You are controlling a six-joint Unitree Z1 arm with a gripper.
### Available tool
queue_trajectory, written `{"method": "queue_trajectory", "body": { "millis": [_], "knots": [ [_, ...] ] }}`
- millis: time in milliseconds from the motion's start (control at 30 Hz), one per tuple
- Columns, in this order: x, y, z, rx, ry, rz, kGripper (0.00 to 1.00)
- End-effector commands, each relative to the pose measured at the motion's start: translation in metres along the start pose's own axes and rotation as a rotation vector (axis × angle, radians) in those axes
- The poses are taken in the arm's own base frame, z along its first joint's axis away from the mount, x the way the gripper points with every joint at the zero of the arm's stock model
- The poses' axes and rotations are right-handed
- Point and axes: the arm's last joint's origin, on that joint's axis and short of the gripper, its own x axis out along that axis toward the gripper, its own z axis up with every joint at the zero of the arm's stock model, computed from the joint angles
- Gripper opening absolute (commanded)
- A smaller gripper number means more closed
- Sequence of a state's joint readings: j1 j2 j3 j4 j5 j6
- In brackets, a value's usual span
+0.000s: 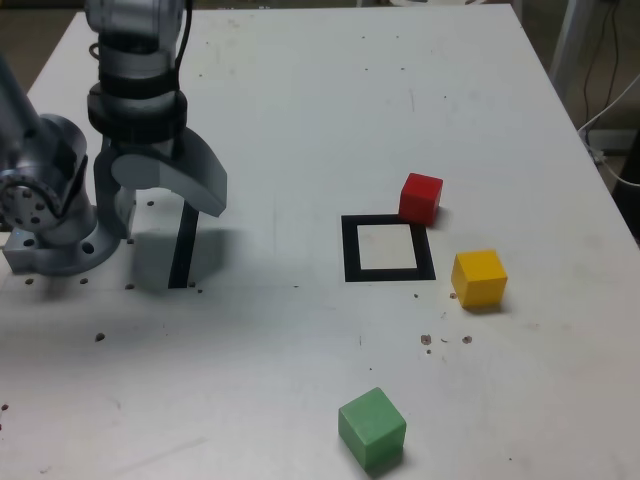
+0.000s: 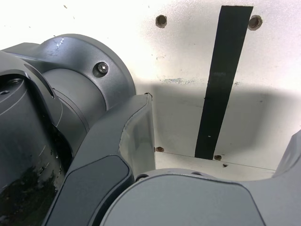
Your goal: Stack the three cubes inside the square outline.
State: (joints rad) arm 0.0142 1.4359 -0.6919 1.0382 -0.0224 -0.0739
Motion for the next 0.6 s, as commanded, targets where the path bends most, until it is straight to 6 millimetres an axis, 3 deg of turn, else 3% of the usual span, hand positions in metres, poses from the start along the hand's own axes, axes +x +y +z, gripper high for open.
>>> {"method": "queue_trajectory", "body": {
  "millis": [0,567],
  "knots": [
    [0.0017,0.0002,0.0018,0.000,0.010,0.001,1.00],
    [0.0006,0.0001,0.0091,0.000,0.017,0.011,1.00]
  ]
}}
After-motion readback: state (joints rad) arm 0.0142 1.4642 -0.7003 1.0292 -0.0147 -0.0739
